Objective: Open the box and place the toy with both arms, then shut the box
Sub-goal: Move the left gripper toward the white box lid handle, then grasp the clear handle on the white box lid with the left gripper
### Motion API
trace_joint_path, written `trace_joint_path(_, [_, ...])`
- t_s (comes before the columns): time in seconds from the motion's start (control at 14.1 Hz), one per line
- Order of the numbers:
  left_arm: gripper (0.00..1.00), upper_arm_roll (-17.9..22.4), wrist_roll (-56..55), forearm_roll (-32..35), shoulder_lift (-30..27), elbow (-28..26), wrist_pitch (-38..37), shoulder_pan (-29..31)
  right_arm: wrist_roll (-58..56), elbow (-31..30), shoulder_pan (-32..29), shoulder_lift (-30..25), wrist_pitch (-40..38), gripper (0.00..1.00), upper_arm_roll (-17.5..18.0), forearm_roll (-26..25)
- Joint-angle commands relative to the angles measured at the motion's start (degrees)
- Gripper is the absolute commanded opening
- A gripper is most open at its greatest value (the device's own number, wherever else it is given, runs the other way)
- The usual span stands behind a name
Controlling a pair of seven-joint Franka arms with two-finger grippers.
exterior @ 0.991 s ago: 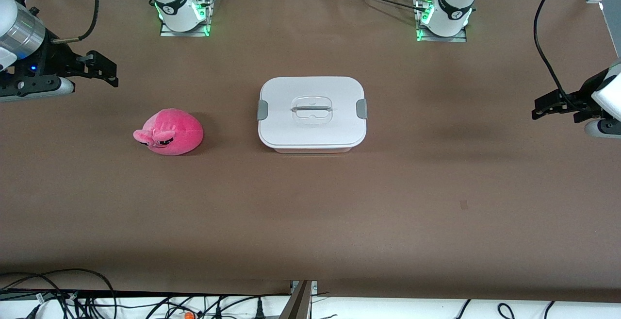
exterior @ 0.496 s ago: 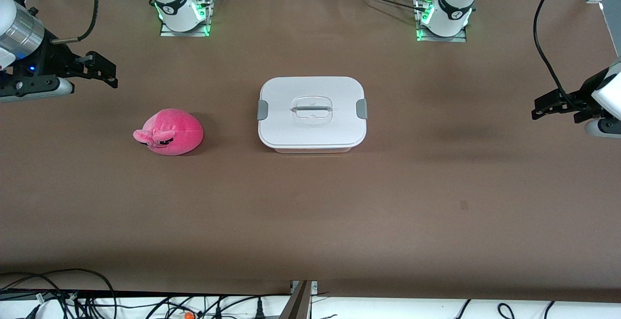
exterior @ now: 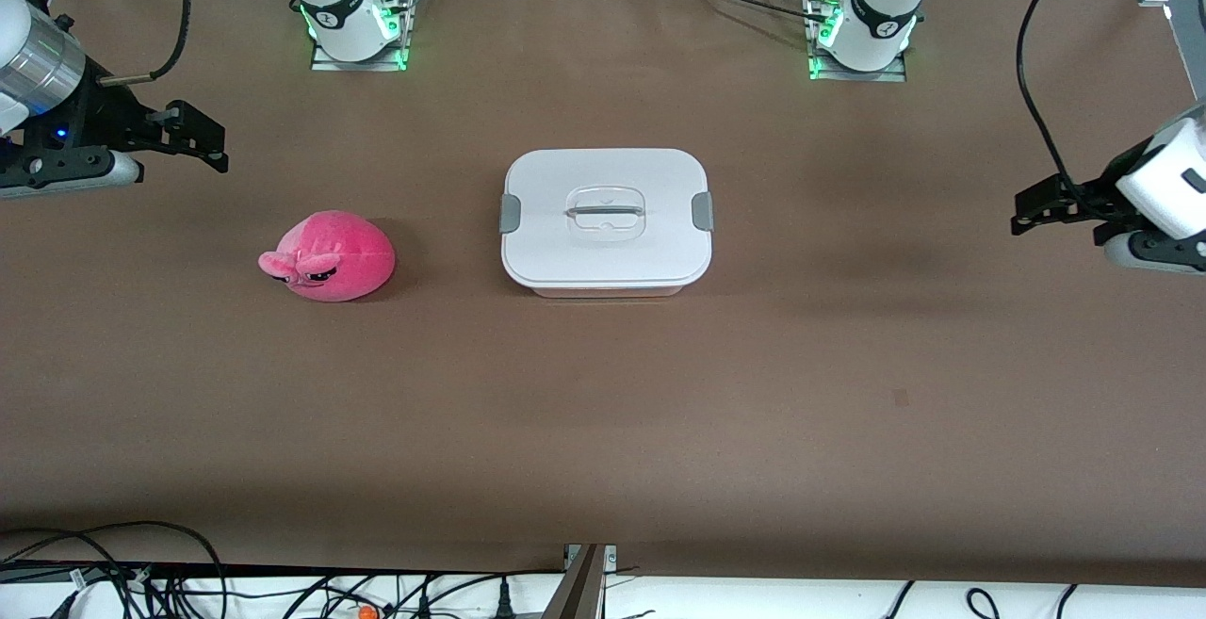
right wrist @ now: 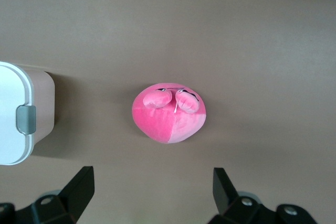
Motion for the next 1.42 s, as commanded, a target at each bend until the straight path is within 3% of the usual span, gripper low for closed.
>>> trace_joint_path(0.0, [1.00,-0.1,0.3,-6.1,2.3,2.2,-0.8,-3.0,-0.4,0.9,-0.3,0.2,-0.4,1.00,0.0,0.6])
trace_joint_path(0.35, [1.00,-0.4,0.6,-8.5,6.8,2.2,-0.3,-17.6,-0.4,0.9,-0.4,0.3,-0.1,1.00,-0.1,0.6])
trace_joint_path(0.85, [1.00,-0.4,2.7,-8.0,14.4,4.5,10.5,-36.4,-0.4,0.9,-0.5,0.3,-0.2,1.00,-0.1,0.6])
trace_joint_path(1.06, [1.00,-0.4,14.2,-6.9,18.4,4.3,15.9,-41.2,-0.4,1.0,-0.6,0.4,-0.1,1.00,-0.3,0.5])
trace_joint_path(1.35, [1.00,-0.4,26.4,-3.6,19.7,4.0,20.7,-43.0,-0.4,1.0,-0.7,0.5,0.4,1.00,-0.3,-1.7])
